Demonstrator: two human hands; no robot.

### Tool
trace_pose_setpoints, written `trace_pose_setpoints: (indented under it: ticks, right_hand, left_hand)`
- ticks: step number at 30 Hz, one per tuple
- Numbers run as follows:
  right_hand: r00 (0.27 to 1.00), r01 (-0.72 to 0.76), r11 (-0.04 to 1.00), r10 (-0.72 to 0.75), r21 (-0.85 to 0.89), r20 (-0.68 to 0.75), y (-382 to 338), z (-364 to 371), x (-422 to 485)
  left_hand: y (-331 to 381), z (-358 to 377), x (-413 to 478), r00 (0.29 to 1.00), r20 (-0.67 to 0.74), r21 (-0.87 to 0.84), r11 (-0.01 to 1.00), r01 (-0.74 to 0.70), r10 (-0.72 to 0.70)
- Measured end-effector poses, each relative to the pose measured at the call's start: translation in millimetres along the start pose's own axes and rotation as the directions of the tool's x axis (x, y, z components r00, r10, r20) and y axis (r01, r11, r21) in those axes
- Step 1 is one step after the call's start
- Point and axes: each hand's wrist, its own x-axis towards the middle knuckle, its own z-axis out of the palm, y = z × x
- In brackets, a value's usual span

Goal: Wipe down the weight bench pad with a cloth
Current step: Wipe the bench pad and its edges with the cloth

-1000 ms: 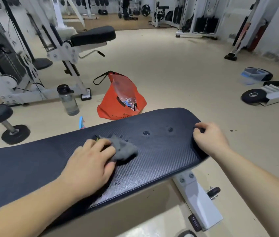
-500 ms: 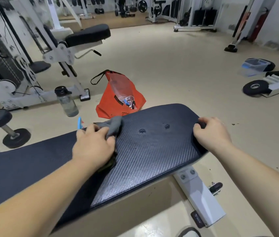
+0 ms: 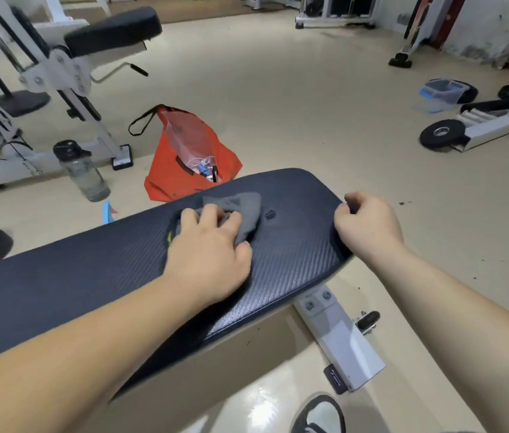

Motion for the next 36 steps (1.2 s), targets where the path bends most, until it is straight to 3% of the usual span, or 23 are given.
trace_pose_setpoints:
  ticks: [2,4,8,9,10,12,14,16,17,18,20,21,22,23,24,26,28,30,32,34,36]
  right_hand:
    - [1.000,-0.004,1.000,0.004,0.015,-0.018,3,1,3]
    - [1.000,-0.016,1.000,0.017,0.026,-0.021,7,0,5]
    - [0.999,-0.024,0.995,0.027,0.102,-0.031,15,3,11]
    - [0.998,-0.037,0.992,0.042,0.122,-0.040,17,3,12]
    - [0.997,-0.055,0.987,0.063,0.151,-0.053,19,4,15]
    - [0.989,-0.109,0.964,0.130,0.242,-0.073,21,4,19]
    - [0.974,-0.168,0.922,0.209,0.348,-0.085,23,3,23]
    - [0.968,-0.188,0.907,0.235,0.376,-0.083,24,3,24]
    - [0.972,-0.186,0.913,0.226,0.364,-0.069,24,2,22]
    - [0.976,-0.179,0.919,0.211,0.351,-0.055,24,3,21]
    - [0.982,-0.169,0.931,0.186,0.324,-0.023,22,4,18]
    - [0.983,-0.169,0.934,0.184,0.314,-0.016,20,4,17]
    - [0.982,-0.173,0.937,0.187,0.302,-0.018,18,5,17]
    - [0.979,-0.188,0.935,0.203,0.302,-0.019,15,4,17]
    - [0.975,-0.198,0.927,0.219,0.318,-0.031,14,4,19]
    - [0.963,-0.225,0.896,0.265,0.383,-0.056,14,4,21]
    - [0.950,-0.243,0.862,0.305,0.445,-0.072,15,3,21]
    - [0.948,-0.243,0.843,0.311,0.480,-0.066,17,2,20]
    - [0.958,-0.231,0.846,0.284,0.480,-0.040,17,0,18]
    - [0.965,-0.231,0.850,0.264,0.473,-0.004,18,-2,16]
    - [0.966,-0.233,0.864,0.257,0.446,0.008,17,-1,16]
  left_hand:
    - [9,0,-5,0.962,-0.012,-0.029,0.962,-0.272,0.272]
    - [1,-2,23,0.945,0.032,-0.047,0.945,-0.324,0.325]
    - [20,4,79,0.996,0.044,-0.005,0.997,0.079,-0.079]
    - [40,6,79,0.995,0.041,0.014,0.995,0.095,-0.096]
    - [61,10,74,0.999,0.034,0.021,0.999,0.041,-0.042]
    - [96,18,52,0.974,-0.009,-0.033,0.973,-0.226,0.226]
    - [101,21,45,0.839,-0.055,-0.151,0.826,-0.543,0.542]
    - [83,16,74,0.724,-0.028,-0.208,0.705,-0.679,0.689]
    - [72,17,91,0.733,-0.018,-0.178,0.719,-0.671,0.680]
    - [61,20,108,0.787,-0.014,-0.129,0.779,-0.614,0.617]
    - [48,24,133,0.950,-0.002,-0.051,0.949,-0.312,0.313]
    - [51,23,139,0.993,0.000,-0.072,0.991,-0.114,0.114]
    - [59,20,138,0.999,0.005,-0.104,0.994,0.034,-0.034]
    - [71,18,130,0.996,0.014,-0.121,0.989,0.087,-0.086]
    - [83,18,117,0.999,0.013,-0.134,0.990,0.050,-0.049]
    - [102,27,81,0.972,-0.049,-0.177,0.956,-0.235,0.230]
    - [101,27,53,0.845,-0.075,-0.281,0.802,-0.527,0.529]
    - [88,20,73,0.750,-0.015,-0.320,0.707,-0.630,0.661]
    - [73,20,109,0.806,0.024,-0.232,0.788,-0.571,0.591]
    - [65,21,140,0.952,0.052,-0.129,0.947,-0.293,0.302]
    - [77,16,150,0.998,0.065,-0.112,0.994,0.017,-0.009]
